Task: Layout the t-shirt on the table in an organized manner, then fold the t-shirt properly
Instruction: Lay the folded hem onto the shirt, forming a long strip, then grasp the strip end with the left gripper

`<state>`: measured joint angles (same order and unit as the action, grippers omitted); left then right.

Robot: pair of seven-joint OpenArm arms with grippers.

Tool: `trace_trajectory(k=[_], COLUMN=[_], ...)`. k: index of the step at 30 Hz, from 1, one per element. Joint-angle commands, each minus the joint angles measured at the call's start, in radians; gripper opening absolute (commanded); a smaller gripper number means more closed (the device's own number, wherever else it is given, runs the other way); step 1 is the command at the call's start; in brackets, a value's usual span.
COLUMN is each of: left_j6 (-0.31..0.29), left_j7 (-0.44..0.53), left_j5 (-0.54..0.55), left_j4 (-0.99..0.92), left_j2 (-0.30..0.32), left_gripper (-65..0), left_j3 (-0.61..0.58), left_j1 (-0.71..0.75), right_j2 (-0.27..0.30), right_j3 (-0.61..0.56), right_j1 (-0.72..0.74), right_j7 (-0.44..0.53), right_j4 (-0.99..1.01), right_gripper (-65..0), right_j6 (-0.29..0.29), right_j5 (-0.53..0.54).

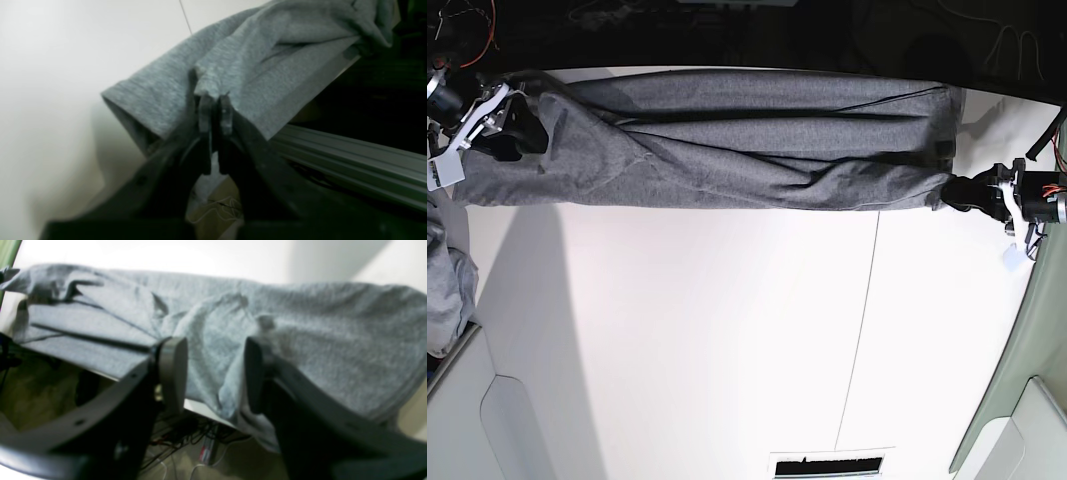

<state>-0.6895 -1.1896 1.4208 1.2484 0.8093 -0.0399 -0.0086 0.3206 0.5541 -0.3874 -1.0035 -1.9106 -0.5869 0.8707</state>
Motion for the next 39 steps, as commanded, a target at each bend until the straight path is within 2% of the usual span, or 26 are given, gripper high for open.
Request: trace_trajectory(k=[1, 3, 7, 9, 14, 16, 20, 22, 25, 28, 39], left_j6=[-0.009, -0.009, -0.009, -0.009, -0.009, -0.009, -0.009, -0.008, -0.006, -0.009, -0.009], left_j7=[0.004, 0.004, 0.015, 0.023, 0.065, 0.076, 0.175, 0.188, 0.182, 0.176, 0.18], left_j5=[0.029, 0.03, 0.03, 0.026, 0.01, -0.008, -0.17, -0.204, -0.204, -0.177, -0.183], left_j4=[0.013, 0.013, 0.013, 0.013, 0.013, 0.009, -0.039, -0.071, -0.103, -0.102, -0.101], left_j2=[0.039, 0.06, 0.084, 0.087, 0.081, 0.056, -0.018, -0.053, -0.096, -0.113, -0.135], left_gripper=[-63.1, -61.4, -36.7, -31.8, -31.8, -31.8, -28.2, -27.7, -27.6, -27.6, -27.6], left_j3=[0.009, 0.009, 0.011, 0.013, 0.078, 0.133, 0.207, 0.225, 0.236, 0.236, 0.236], left_j1=[-0.003, 0.021, 0.066, 0.087, 0.124, 0.129, 0.131, 0.131, 0.134, 0.144, 0.214], right_j2=[0.014, 0.014, 0.014, 0.014, 0.014, 0.014, 0.009, 0.009, 0.009, 0.009, 0.009], right_j3=[0.008, 0.008, 0.008, 0.008, 0.008, 0.008, 0.008, 0.008, 0.008, 0.008, 0.007], right_j1=[0.016, 0.037, 0.089, 0.11, 0.118, 0.117, 0.117, 0.117, 0.118, 0.114, 0.11], right_j7=[0.023, 0.024, 0.024, 0.024, 0.032, 0.031, 0.032, 0.032, 0.037, 0.039, 0.053], right_j4=[-0.015, -0.015, -0.015, -0.014, -0.014, -0.014, -0.014, -0.014, -0.014, -0.014, -0.01], right_gripper=[-37.1, -37.0, -37.1, -37.1, -37.1, -37.1, -37.1, -37.1, -37.1, -37.1, -37.1], right_j6=[0.0, 0.0, 0.0, 0.0, 0.0, 0.0, 0.0, 0.0, 0.0, -0.001, 0.0], right_j5=[0.018, 0.018, 0.007, 0.0, -0.004, -0.011, -0.034, -0.037, -0.037, -0.045, -0.044])
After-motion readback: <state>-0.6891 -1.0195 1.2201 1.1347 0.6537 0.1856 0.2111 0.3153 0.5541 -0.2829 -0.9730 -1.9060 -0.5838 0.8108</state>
